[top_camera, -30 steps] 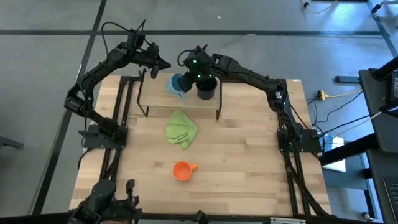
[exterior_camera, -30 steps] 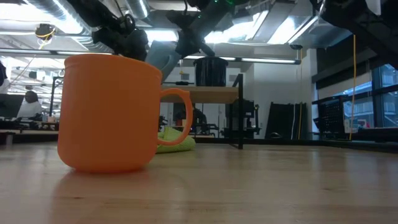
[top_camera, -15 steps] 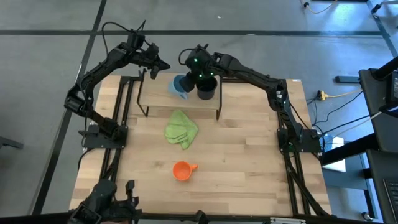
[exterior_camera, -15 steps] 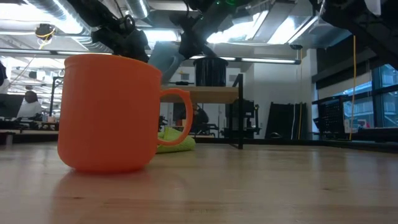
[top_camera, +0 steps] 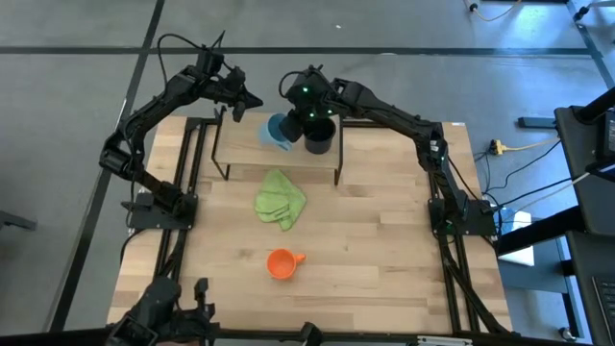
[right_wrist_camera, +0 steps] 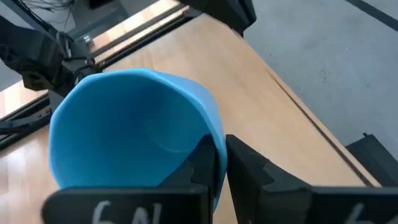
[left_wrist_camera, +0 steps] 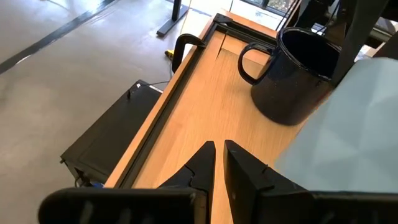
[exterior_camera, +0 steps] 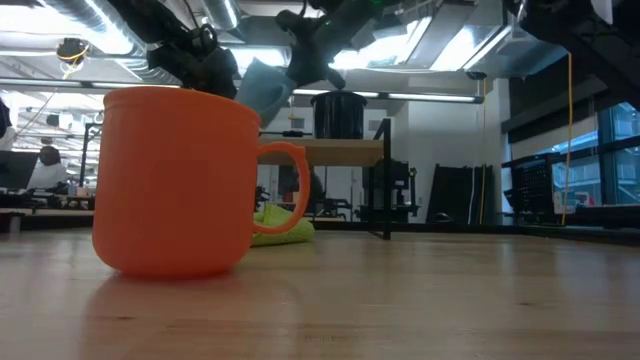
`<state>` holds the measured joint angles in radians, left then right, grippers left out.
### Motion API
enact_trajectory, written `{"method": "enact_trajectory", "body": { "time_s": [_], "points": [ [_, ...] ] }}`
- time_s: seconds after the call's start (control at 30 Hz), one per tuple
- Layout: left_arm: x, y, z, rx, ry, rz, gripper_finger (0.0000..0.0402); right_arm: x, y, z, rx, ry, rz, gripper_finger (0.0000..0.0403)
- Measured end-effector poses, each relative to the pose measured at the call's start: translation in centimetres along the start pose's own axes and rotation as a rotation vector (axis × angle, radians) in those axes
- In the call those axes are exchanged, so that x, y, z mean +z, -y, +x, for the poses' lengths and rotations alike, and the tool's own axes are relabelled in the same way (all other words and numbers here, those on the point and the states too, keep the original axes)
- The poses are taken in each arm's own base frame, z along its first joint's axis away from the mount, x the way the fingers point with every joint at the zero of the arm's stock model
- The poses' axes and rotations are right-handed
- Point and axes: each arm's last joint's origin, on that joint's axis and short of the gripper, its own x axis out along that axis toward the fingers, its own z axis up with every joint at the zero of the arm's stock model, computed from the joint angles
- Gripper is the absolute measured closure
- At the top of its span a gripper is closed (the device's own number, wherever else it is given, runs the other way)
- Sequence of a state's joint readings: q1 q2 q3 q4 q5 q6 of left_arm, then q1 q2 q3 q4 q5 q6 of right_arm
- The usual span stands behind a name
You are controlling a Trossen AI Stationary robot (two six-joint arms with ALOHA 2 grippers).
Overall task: Stack small to large cups/mugs on shelf
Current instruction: Put the blue mug on the shelf
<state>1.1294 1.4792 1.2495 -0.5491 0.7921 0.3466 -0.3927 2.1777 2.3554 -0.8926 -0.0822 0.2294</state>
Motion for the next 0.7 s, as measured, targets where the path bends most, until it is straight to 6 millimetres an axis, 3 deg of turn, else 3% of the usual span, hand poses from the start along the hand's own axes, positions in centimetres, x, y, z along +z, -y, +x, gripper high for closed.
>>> {"method": "enact_trajectory", "body": {
  "time_s": [0.7],
  "points": [
    [0.0,0.8,0.7,-0.011,-0.030,0.007,0.0374,0.0,1.2,0.0,-0.059,-0.013,-0.016,0.0370]
  ]
}}
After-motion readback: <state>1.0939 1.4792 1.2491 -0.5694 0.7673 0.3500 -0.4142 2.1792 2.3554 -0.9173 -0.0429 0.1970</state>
